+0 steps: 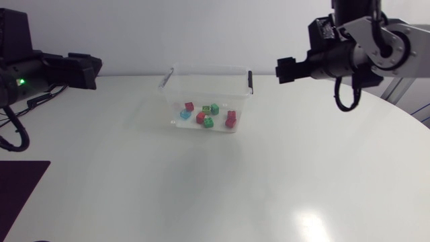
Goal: Place the duplo bricks in the container
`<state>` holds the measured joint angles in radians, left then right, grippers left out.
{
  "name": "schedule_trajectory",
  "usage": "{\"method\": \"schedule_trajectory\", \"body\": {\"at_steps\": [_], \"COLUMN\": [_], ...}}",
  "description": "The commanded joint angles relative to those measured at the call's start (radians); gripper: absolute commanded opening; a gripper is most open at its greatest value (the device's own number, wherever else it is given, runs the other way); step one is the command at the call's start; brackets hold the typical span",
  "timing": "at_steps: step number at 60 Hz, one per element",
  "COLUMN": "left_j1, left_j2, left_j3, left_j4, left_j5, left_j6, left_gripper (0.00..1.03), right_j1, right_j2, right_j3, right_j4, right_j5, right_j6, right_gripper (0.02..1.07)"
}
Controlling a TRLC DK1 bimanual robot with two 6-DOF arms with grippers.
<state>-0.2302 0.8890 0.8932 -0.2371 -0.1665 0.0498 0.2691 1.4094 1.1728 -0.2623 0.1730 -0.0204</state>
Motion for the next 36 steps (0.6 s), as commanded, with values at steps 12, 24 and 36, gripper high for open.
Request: {"method": "schedule_trajectory", "body": {"at_steps": [12, 24, 36], "left_j1": [0.054, 0.084, 0.118], "left_j2": [-0.18, -0.309, -0.42], "left_j3": [-0.125, -0.22, -0.313], "left_j4": [-0.022, -0.021, -0.002], "left_j5": [-0.018, -0.018, -0.018], "left_j6": [0.041, 0.058, 0.079], "left_gripper": [0.98, 0.98, 0.98], "right_j1": [-0.103, -0.165, -0.205], "right_j2": [-0.282, -0.463, -0.604], "right_j3": [-0.279, -0.446, -0.547], "right_j4": [0.051, 0.077, 0.074], "right_j5": [0.017, 0.017, 0.014], "right_j6": [-0.062, -0.098, -0.13], "right_gripper": [1.02, 1.02, 1.02]}}
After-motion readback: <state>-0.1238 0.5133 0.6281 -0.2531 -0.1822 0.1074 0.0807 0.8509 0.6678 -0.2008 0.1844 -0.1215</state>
